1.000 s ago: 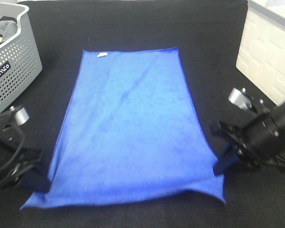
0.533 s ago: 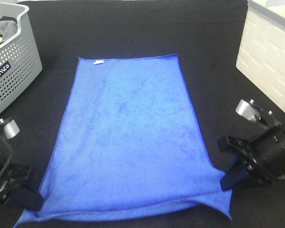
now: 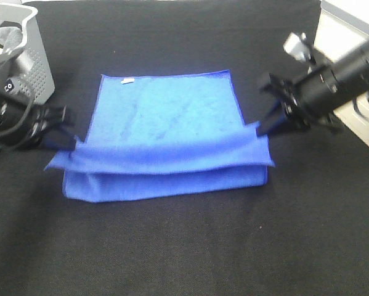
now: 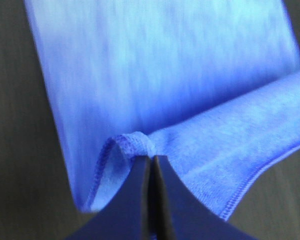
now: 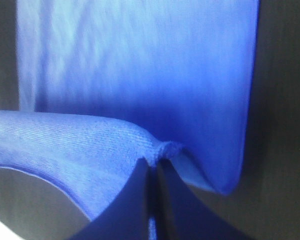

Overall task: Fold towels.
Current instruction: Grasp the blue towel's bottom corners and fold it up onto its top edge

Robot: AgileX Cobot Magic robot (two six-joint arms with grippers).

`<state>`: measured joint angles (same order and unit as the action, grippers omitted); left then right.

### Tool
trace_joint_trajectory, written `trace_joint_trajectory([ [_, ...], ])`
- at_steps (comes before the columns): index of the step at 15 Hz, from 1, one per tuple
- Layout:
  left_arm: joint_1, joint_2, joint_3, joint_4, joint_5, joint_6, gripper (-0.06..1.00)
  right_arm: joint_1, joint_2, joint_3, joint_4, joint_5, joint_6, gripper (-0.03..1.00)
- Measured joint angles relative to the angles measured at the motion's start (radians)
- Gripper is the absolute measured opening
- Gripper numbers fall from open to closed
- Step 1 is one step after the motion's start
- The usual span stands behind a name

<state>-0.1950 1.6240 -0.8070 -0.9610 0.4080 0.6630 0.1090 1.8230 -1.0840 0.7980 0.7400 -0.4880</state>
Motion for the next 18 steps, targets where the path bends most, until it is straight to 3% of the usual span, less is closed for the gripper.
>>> trace_joint_trajectory([
  [2, 0.001, 0.096, -0.139, 0.022, -0.005, 0.0, 0.0, 0.0, 0.083, -0.163, -0.048, 0.038, 0.037, 0.0],
  [3, 0.001, 0.096, -0.139, 0.022, -0.005, 0.0, 0.0, 0.0, 0.083, -0.163, -0.048, 0.038, 0.037, 0.0],
  [11, 0.019, 0.44, -0.615, 0.114, -0.073, -0.055, 0.0, 0.0, 0.522, -0.947, -0.17, 0.2, 0.172, 0.0],
  [13, 0.034, 0.526, -0.73, 0.123, -0.107, -0.06, 0.0, 0.0, 0.642, -1.144, -0.176, 0.207, 0.185, 0.0],
  [16, 0.048, 0.594, -0.821, 0.124, -0.141, -0.06, 0.0, 0.0, 0.724, -1.261, -0.176, 0.192, 0.185, 0.0],
  [18, 0.05, 0.691, -0.928, 0.124, -0.193, -0.06, 0.0, 0.0, 0.801, -1.324, -0.175, 0.113, 0.185, 0.0],
])
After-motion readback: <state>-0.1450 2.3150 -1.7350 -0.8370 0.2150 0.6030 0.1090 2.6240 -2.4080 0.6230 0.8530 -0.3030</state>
